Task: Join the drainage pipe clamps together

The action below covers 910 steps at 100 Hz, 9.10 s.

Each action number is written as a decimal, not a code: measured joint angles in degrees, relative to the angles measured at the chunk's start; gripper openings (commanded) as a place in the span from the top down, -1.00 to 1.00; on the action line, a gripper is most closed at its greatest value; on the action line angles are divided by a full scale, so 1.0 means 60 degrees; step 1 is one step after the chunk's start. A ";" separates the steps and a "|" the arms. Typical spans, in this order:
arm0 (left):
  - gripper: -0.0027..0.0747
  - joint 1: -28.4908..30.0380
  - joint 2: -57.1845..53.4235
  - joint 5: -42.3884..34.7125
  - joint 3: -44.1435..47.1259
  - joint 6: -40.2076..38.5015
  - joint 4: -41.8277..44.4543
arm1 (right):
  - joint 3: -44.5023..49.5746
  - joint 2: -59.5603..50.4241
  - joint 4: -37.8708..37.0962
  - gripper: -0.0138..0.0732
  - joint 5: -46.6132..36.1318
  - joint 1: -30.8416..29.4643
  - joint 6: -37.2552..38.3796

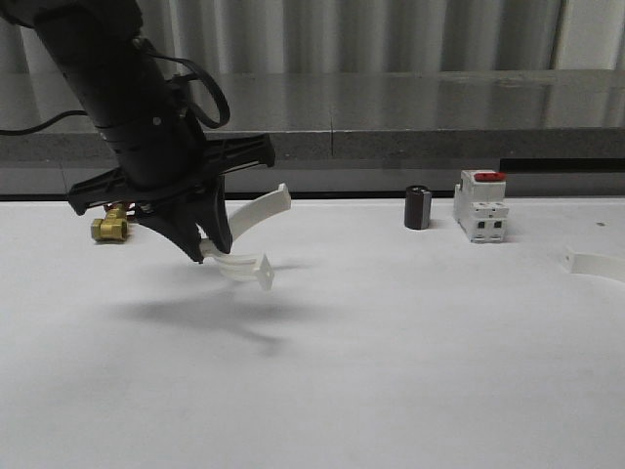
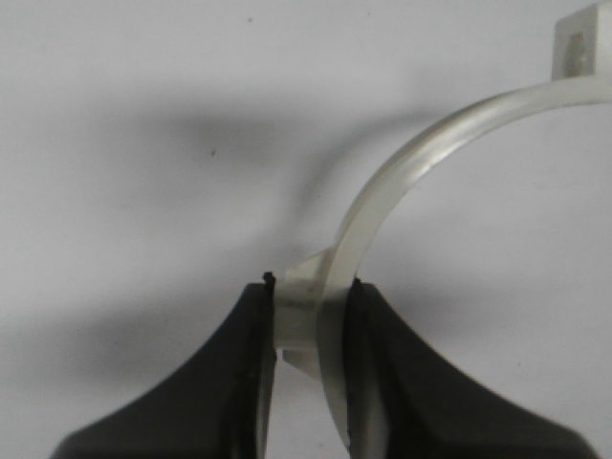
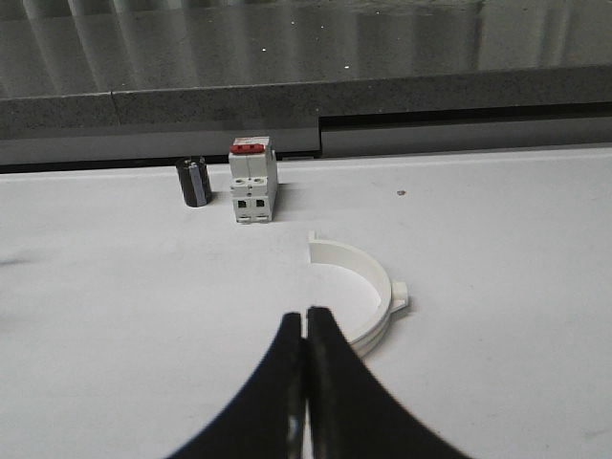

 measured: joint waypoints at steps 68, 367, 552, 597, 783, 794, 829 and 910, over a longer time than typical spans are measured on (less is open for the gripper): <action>0.95 -0.0545 0.0000 0.0080 0.0000 -0.2139 0.1559 | 0.0000 0.0000 0.0000 0.95 0.0000 0.0000 0.0000; 0.98 0.3664 -1.2037 0.0294 0.7264 0.0506 0.2945 | 0.0000 0.0000 0.0000 0.95 -0.0017 0.0000 0.0000; 0.98 0.3664 -1.2037 0.0351 0.7264 0.0509 0.2945 | -0.9279 1.3492 0.0493 -0.66 0.4174 -0.1119 0.0341; 0.98 0.3664 -1.2037 0.0351 0.7264 0.0509 0.2945 | -1.0242 1.6663 0.0274 -0.66 0.4322 -0.1752 -0.1244; 0.98 0.3664 -1.2037 0.0351 0.7264 0.0526 0.2945 | -1.0352 1.7725 0.0023 0.70 0.3597 -0.1757 -0.1344; 0.98 0.3664 -1.2037 0.0351 0.7264 0.0526 0.2945 | -1.0352 1.7725 0.0023 0.79 0.3655 -0.1757 -0.1344; 0.98 0.3664 -1.2037 0.0351 0.7264 0.0526 0.2945 | -1.0352 1.7604 0.0200 0.79 0.3945 -0.1176 -0.1305; 0.98 0.3664 -1.2037 0.0351 0.7264 0.0526 0.2945 | -1.2764 1.8123 -0.2150 0.78 0.5747 0.3807 0.6069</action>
